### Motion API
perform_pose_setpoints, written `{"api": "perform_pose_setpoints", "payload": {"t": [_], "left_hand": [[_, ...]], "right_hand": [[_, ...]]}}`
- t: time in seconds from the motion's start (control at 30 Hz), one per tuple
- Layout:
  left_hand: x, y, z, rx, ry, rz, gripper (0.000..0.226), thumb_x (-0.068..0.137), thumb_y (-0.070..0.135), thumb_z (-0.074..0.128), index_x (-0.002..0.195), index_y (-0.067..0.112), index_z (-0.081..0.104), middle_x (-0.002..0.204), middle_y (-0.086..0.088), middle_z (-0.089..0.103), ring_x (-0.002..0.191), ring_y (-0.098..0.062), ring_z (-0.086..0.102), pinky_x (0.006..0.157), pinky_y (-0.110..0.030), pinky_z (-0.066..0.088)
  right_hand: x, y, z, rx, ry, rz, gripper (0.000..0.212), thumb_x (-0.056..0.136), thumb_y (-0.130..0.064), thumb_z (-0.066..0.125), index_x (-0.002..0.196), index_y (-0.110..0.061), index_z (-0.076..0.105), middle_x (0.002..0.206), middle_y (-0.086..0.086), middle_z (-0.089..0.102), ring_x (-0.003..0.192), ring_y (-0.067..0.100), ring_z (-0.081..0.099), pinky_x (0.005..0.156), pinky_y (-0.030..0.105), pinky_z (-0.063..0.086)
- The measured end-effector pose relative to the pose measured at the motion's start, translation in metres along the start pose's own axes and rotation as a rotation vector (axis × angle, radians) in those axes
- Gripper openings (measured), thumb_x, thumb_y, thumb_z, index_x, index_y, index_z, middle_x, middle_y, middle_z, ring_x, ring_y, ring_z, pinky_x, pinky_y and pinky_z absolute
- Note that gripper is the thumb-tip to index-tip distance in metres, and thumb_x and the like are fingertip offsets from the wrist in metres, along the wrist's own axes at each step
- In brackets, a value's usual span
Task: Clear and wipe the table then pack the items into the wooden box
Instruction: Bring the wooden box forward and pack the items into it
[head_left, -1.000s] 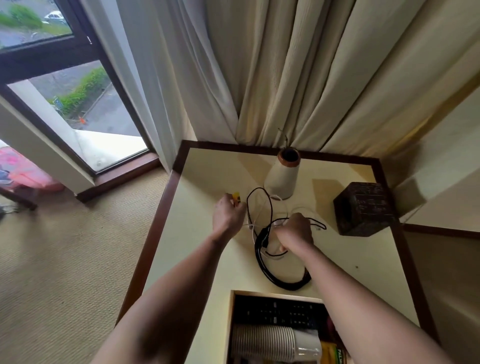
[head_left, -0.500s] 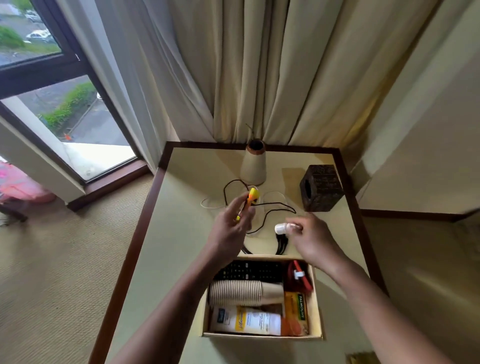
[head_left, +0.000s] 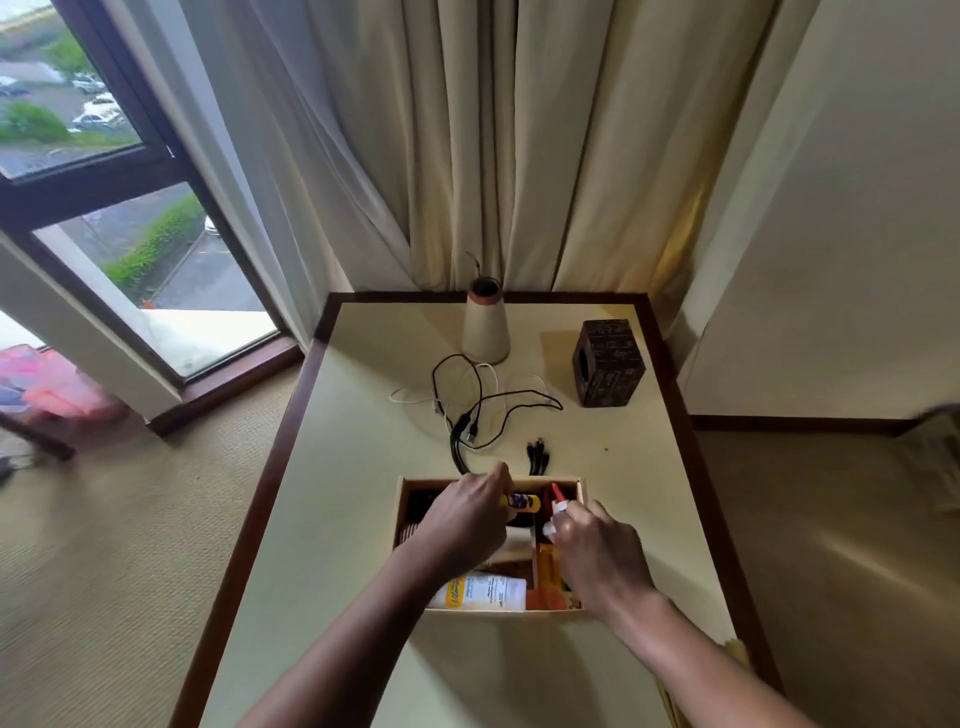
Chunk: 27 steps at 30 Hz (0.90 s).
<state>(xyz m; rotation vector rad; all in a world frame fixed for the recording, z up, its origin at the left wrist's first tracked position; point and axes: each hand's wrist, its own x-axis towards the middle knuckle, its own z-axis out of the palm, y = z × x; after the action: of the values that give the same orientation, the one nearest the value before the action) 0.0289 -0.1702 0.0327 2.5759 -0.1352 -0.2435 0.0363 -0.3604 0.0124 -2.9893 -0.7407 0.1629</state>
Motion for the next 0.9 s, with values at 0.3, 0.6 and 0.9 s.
{"api": "perform_pose_setpoints", "payload": {"t": [0.3, 0.6, 0.9], "left_hand": [[0.028, -0.012, 0.034, 0.106, 0.066, 0.26, 0.056, 0.092, 0.013, 0.074, 0.137, 0.022, 0.042, 0.108, -0.008, 0.072, 0.082, -0.02, 0.071, 0.069, -0.032, 0.061], [0.039, -0.009, 0.045, 0.116, 0.076, 0.383, 0.02, 0.094, 0.014, 0.07, 0.113, 0.01, 0.068, 0.092, -0.008, 0.07, 0.072, -0.02, 0.068, 0.064, -0.034, 0.06], [0.036, -0.015, 0.053, 0.13, 0.059, 0.319, 0.036, 0.092, 0.018, 0.071, 0.124, 0.013, 0.054, 0.092, -0.012, 0.073, 0.075, -0.03, 0.07, 0.064, -0.045, 0.06]], "right_hand": [[0.003, -0.002, 0.007, -0.226, -0.038, -0.07, 0.018, 0.093, -0.013, 0.064, 0.105, -0.015, 0.078, 0.119, 0.008, 0.069, 0.105, 0.025, 0.061, 0.071, 0.037, 0.051], [0.003, -0.003, 0.012, -0.095, 0.094, -0.032, 0.019, 0.061, -0.006, 0.09, 0.067, -0.018, 0.077, 0.077, 0.002, 0.074, 0.072, 0.025, 0.065, 0.064, 0.041, 0.047], [0.004, -0.001, 0.02, -0.035, 0.143, -0.025, 0.01, 0.071, -0.011, 0.082, 0.07, -0.02, 0.078, 0.072, 0.0, 0.074, 0.083, 0.028, 0.069, 0.07, 0.042, 0.046]]}}
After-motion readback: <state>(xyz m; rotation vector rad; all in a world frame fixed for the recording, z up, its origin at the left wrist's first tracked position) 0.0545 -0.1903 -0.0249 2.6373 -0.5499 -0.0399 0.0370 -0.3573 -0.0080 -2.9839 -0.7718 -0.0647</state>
